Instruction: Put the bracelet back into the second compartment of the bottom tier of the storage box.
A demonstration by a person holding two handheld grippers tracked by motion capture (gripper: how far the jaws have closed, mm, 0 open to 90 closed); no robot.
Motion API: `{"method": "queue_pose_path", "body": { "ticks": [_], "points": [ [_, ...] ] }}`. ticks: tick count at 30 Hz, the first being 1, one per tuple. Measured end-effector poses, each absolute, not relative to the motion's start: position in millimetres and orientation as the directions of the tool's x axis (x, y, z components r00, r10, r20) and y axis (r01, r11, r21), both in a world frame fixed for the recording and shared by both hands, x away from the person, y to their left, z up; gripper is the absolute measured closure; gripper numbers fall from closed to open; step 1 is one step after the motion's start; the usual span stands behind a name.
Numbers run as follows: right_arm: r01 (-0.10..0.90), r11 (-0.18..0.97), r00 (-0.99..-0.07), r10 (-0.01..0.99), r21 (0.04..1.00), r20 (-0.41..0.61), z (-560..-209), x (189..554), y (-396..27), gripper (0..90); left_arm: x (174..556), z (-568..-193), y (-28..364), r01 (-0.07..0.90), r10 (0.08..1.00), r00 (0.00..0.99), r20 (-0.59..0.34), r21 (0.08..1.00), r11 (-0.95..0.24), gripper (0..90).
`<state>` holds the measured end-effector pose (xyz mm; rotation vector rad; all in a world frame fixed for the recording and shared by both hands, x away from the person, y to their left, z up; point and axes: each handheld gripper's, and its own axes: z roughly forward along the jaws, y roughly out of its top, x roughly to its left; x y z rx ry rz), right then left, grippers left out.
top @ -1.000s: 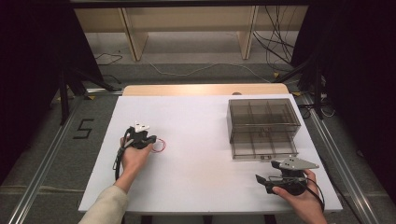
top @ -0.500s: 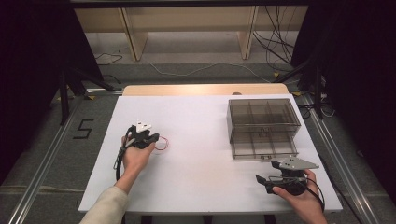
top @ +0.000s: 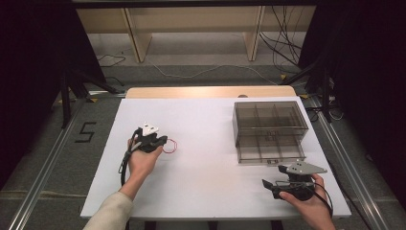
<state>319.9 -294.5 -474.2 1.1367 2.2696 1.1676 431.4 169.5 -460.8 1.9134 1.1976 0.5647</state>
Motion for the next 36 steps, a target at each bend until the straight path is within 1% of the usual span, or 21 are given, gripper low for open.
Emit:
{"method": "queue_pose_path", "body": {
  "ticks": [36],
  "points": [
    [0.500, 0.336, -0.617, 0.785, 0.798, 0.057, -475.0, 320.5, -294.7, 16.7, 421.4, -445.1, 131.4, 0.474, 0.835, 0.549, -0.027, 0.833, -0.284, 90.0]
  ]
}}
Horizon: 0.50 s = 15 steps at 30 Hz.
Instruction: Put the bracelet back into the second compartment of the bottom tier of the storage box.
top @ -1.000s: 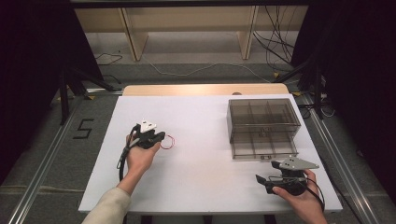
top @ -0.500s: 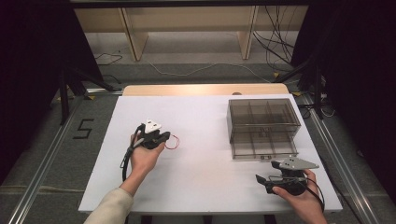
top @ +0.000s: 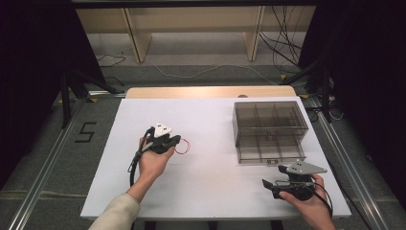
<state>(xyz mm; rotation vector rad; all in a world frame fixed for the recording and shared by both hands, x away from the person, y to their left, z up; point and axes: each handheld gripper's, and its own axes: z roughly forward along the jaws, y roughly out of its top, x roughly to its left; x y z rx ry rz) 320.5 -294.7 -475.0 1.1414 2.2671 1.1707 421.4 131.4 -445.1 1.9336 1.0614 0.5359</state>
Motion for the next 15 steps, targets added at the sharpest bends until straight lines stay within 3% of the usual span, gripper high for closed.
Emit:
{"method": "queue_pose_path", "body": {
  "ticks": [15],
  "points": [
    [0.502, 0.333, -0.614, 0.787, 0.798, 0.057, -475.0, 320.2, -294.9, 16.7, 418.2, -441.4, 103.3, 0.445, 0.797, 0.603, -0.021, 0.838, -0.314, 90.0]
  ]
}}
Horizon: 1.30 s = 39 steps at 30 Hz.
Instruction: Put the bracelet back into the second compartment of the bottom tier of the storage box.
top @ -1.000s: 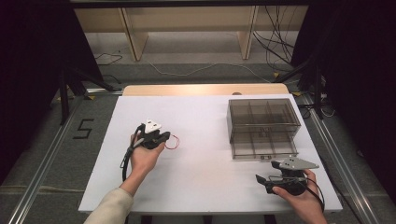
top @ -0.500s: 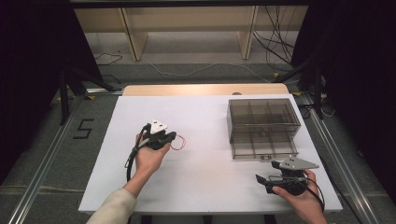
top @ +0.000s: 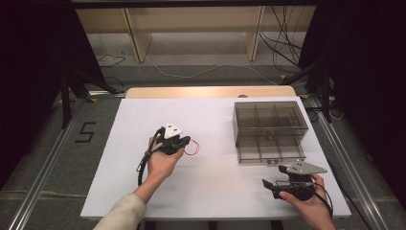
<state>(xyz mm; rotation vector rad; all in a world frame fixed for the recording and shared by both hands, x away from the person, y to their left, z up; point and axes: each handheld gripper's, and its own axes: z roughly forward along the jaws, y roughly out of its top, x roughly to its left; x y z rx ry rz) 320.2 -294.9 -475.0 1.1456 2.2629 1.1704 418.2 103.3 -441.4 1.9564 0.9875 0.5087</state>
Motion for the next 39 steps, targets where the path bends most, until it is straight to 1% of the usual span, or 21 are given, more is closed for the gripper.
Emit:
{"method": "queue_pose_path", "body": {
  "ticks": [13, 39],
  "points": [
    [0.503, 0.333, -0.613, 0.788, 0.798, 0.058, -475.0, 320.0, -295.1, 16.7, 415.5, -438.0, 76.9, 0.422, 0.763, 0.646, -0.024, 0.844, -0.331, 90.0],
    [0.503, 0.334, -0.614, 0.787, 0.797, 0.058, -475.0, 319.8, -295.3, 16.7, 415.6, -429.9, 43.5, 0.385, 0.715, 0.699, -0.020, 0.853, -0.352, 90.0]
  ]
}}
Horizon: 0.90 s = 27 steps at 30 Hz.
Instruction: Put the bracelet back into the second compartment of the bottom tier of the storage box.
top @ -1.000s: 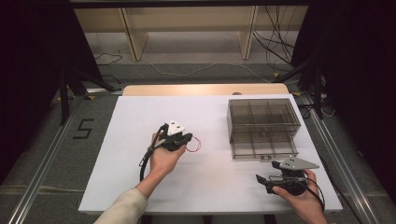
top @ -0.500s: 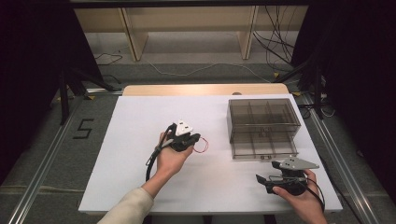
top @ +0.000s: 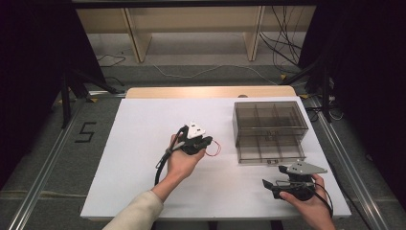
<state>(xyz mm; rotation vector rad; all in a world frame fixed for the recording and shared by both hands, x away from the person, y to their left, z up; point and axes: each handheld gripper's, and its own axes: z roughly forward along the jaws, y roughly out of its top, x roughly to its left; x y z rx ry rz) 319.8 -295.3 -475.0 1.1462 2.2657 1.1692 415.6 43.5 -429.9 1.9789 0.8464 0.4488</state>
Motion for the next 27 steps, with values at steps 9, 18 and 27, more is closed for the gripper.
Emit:
{"method": "queue_pose_path", "body": {
  "ticks": [9, 18, 27],
  "points": [
    [0.498, 0.335, -0.617, 0.785, 0.800, 0.055, -475.0, 320.0, -295.8, 16.7, 415.4, -428.2, 29.5, 0.370, 0.695, 0.718, -0.016, 0.856, -0.362, 90.0],
    [0.497, 0.335, -0.618, 0.785, 0.800, 0.055, -474.9, 319.8, -295.9, 16.7, 415.1, -427.1, 20.2, 0.363, 0.683, 0.731, -0.018, 0.857, -0.366, 90.0],
    [0.497, 0.334, -0.617, 0.785, 0.800, 0.056, -474.9, 319.8, -295.9, 16.7, 415.1, -425.6, 9.3, 0.340, 0.666, 0.746, -0.007, 0.864, -0.370, 90.0]
  ]
}}
